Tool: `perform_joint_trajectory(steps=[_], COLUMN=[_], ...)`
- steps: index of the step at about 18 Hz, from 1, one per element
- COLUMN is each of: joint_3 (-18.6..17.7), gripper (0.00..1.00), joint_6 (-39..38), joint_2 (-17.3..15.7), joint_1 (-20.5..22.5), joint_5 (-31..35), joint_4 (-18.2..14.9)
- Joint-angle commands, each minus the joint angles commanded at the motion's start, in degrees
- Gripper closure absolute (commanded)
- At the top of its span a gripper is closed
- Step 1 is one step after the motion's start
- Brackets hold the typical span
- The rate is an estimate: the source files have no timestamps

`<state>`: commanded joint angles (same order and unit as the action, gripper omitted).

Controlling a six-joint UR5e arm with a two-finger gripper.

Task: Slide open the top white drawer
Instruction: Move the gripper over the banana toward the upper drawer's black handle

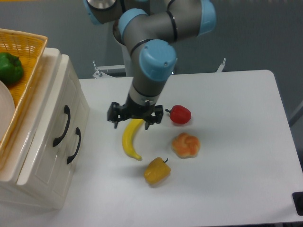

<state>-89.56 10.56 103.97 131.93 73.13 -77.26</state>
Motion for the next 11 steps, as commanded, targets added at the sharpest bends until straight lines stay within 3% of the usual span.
perform_joint_trajectory(steps=[11], joint_3=[0.53], gripper=[0.00], joint_6=[-4.14], joint_2=[-0.18], joint_1=[-3.44], joint_5=[-2.55], joint_4=[-0.97])
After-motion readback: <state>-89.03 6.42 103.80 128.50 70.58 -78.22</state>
